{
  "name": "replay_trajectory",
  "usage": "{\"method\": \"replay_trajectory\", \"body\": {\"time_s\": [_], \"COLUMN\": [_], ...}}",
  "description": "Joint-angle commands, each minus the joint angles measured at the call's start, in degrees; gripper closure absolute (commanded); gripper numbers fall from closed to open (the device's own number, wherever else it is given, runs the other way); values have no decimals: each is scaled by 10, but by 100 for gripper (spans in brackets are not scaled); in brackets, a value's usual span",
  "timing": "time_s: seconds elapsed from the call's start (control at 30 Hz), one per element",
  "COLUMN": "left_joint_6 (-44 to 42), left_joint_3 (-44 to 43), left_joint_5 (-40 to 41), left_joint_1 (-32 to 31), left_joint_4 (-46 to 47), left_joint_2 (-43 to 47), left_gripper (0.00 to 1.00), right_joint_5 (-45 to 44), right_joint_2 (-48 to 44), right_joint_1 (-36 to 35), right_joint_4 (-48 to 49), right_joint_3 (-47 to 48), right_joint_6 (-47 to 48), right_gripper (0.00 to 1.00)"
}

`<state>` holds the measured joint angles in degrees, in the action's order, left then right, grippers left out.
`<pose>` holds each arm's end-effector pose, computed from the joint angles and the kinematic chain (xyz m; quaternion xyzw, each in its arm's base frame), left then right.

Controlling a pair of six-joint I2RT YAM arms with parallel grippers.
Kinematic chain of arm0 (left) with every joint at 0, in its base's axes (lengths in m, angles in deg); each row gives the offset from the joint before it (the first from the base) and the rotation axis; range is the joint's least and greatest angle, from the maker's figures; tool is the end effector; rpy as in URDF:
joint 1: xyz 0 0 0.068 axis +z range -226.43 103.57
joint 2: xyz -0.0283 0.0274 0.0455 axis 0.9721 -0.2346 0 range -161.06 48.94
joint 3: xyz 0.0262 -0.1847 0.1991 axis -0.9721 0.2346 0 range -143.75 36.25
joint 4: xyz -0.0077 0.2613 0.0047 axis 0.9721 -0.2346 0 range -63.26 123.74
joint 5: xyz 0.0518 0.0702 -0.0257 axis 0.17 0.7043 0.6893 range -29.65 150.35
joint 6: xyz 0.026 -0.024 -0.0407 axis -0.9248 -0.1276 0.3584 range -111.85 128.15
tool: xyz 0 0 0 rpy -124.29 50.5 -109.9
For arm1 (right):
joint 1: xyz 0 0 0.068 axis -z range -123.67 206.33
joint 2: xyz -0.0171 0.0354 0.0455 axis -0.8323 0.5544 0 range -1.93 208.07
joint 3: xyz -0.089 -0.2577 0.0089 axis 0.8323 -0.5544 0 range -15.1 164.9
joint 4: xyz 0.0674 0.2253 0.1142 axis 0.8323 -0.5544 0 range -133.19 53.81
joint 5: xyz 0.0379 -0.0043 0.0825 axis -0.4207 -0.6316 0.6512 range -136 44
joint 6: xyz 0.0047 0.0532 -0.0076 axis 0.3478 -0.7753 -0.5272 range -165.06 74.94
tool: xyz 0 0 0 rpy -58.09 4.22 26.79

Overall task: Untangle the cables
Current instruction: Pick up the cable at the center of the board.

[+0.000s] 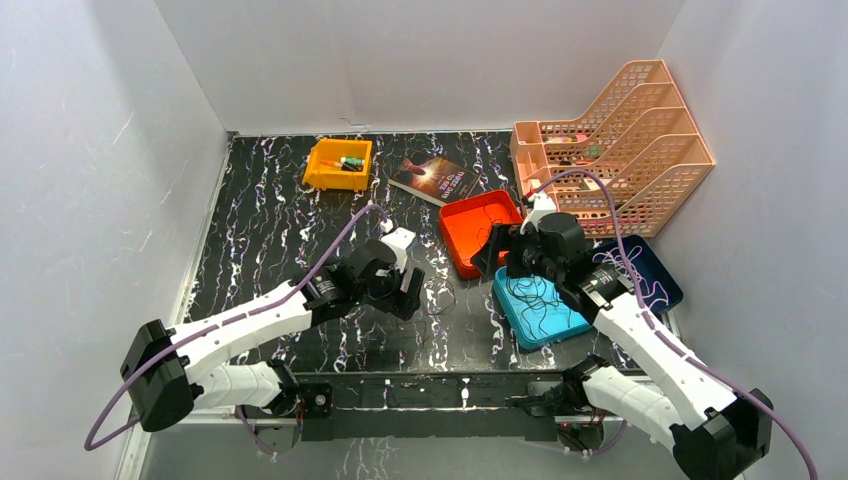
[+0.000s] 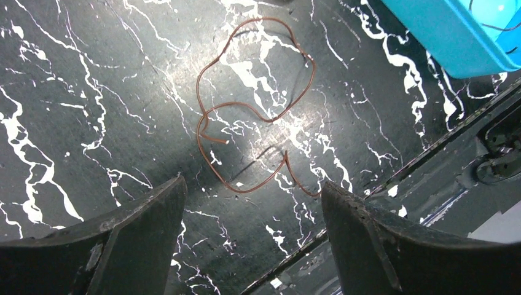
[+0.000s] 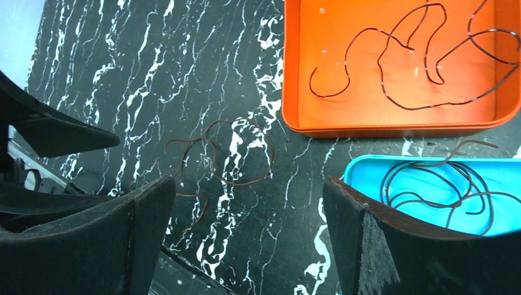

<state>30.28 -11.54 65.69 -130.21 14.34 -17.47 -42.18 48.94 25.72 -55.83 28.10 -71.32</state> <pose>0.1516 -0.2012 0.2667 0.2253 0.8694 -0.2362 0.3709 0.1722 0.1046 0.2947 -0.0497 0.8523 0.2726 0.4437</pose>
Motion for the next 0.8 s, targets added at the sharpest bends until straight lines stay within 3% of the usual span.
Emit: {"method": "replay_trajectory", "body": {"time_s": [0.0, 0.13, 0.3, 0.53, 0.77], "left_joint_6": [-11, -10, 63, 166, 146], "left_joint_3": [15, 21, 33, 64, 75], "left_joint_5": [-11, -11, 62, 137, 132], "left_joint_1": [3, 2, 3, 2, 2], "left_joint_4": [-13, -3, 28, 86, 176], "left_joint_2": [3, -17, -17, -39, -97], "left_gripper": [21, 21, 21, 35, 42], "right_joint_5": [-18, -23, -35, -38, -34], "right_joint_2": [4, 2, -2, -4, -5], "right_joint_1": [-19, -24, -24, -24, -25], "right_joint_4": [49, 51, 45, 52, 58], "right_joint_3": [10, 4, 2, -4, -11], "right_joint_6": [-13, -18, -21, -39, -45], "right_gripper": [3, 3, 3, 3, 3]}}
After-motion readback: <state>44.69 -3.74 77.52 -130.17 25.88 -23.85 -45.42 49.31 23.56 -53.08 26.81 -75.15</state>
